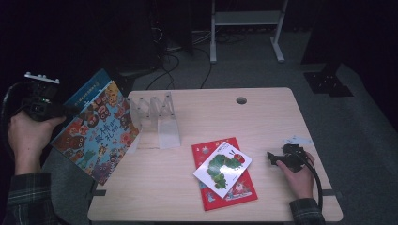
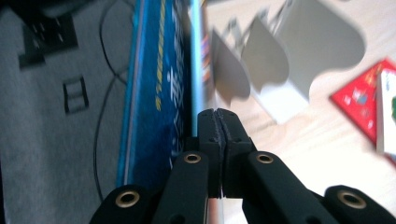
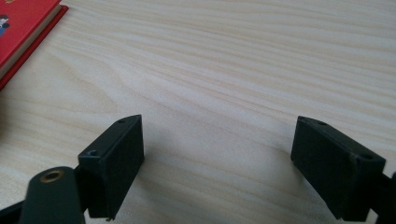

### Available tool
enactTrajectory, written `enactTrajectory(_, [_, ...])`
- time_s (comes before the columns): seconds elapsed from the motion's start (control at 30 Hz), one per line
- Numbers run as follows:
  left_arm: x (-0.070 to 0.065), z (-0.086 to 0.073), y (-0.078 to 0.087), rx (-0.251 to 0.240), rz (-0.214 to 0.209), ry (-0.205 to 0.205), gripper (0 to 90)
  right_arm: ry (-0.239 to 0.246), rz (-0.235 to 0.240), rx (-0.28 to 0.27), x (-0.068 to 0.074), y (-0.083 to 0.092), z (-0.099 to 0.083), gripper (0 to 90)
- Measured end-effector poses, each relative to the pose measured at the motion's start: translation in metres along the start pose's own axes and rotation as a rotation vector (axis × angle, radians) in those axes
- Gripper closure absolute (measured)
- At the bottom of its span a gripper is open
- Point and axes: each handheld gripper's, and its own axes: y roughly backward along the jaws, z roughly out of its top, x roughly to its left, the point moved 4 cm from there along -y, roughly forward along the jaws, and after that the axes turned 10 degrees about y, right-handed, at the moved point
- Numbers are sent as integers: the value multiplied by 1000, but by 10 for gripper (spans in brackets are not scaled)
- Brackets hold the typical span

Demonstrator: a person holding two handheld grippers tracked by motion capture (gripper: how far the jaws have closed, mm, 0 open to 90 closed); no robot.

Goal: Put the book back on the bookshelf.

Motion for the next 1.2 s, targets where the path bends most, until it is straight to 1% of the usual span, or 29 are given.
enactTrajectory(0.03, [-1, 0, 1, 6, -11, 4, 892, 0, 0, 0, 0, 0, 0, 161])
enactTrajectory(0.17, [-5, 0, -1, 27, -24, -12, 900, 0, 0, 0, 0, 0, 0, 161])
enactTrajectory(0.3, [-12, -2, -6, 48, -38, -25, 900, 0, 0, 0, 0, 0, 0, 161])
enactTrajectory(0.43, [-23, -5, -14, 64, -67, -53, 900, 0, 0, 0, 0, 0, 0, 161])
enactTrajectory(0.5, [-29, -7, -19, 64, -93, -63, 900, 0, 0, 0, 0, 0, 0, 161])
enactTrajectory(0.63, [-43, -12, -33, 83, -114, -86, 900, 0, 0, 0, 0, 0, 0, 161])
enactTrajectory(0.73, [-55, -18, -46, 97, -145, -107, 900, 3, 2, -1, 0, 0, 0, 160])
enactTrajectory(0.9, [-74, -30, -68, 121, -177, -140, 899, 4, 3, -1, 0, 0, 0, 159])
enactTrajectory(1.0, [-84, -38, -81, 128, -182, -154, 898, 4, 3, -1, 0, 0, 0, 160])
enactTrajectory(1.2, [-104, -54, -101, 146, -224, -172, 896, 4, 3, -1, 0, 0, 0, 160])
